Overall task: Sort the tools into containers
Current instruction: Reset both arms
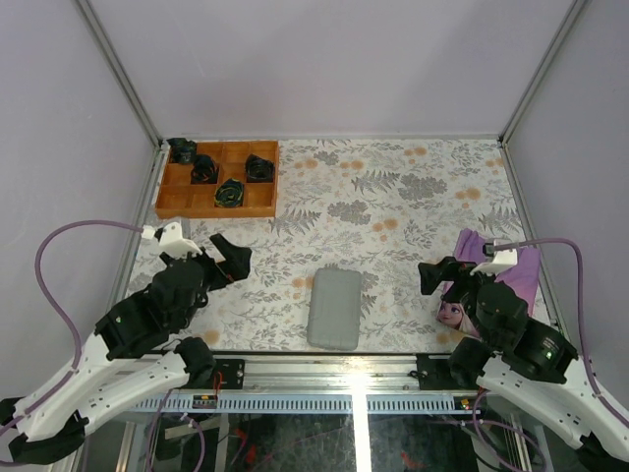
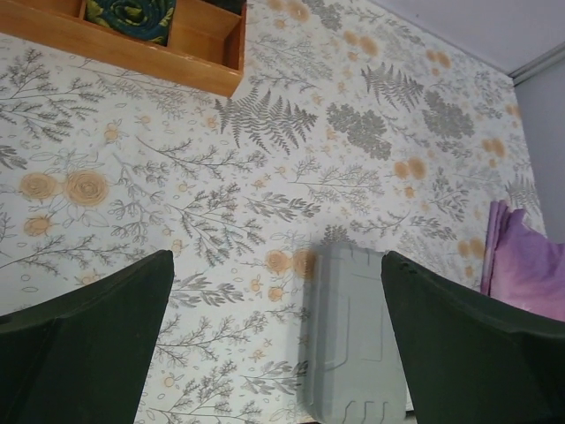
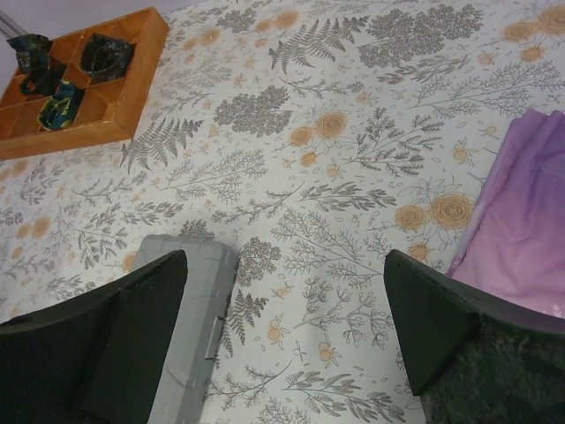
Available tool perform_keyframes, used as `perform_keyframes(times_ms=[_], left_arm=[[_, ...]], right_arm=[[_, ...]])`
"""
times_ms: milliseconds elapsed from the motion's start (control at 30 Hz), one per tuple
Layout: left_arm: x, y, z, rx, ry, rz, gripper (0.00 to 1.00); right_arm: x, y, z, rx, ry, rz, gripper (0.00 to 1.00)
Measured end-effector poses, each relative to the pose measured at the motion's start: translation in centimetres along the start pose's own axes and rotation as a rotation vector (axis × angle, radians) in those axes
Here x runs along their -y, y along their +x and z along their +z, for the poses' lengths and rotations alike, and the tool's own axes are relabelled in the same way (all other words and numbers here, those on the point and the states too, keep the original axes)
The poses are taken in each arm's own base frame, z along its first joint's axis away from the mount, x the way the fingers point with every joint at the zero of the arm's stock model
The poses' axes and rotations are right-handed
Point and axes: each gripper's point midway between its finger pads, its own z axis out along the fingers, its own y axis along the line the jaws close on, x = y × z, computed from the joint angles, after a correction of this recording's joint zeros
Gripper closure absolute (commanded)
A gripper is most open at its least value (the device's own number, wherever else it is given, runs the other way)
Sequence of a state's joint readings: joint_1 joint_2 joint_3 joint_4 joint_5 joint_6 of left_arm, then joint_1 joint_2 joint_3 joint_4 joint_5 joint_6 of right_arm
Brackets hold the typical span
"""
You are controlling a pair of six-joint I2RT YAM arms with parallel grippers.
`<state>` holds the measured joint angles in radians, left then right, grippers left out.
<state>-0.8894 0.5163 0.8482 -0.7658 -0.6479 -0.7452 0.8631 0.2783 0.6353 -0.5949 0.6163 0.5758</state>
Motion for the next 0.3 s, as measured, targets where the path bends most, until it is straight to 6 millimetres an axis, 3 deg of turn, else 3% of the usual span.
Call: perform_keyframes(times_ms=[300], left_arm=[[-0.86,0.28,0.08,0.003,-0.033,0.007,0.0]], right_arm=[[0.37,-0.18,0.03,0.014,0.018,0.002,0.01]])
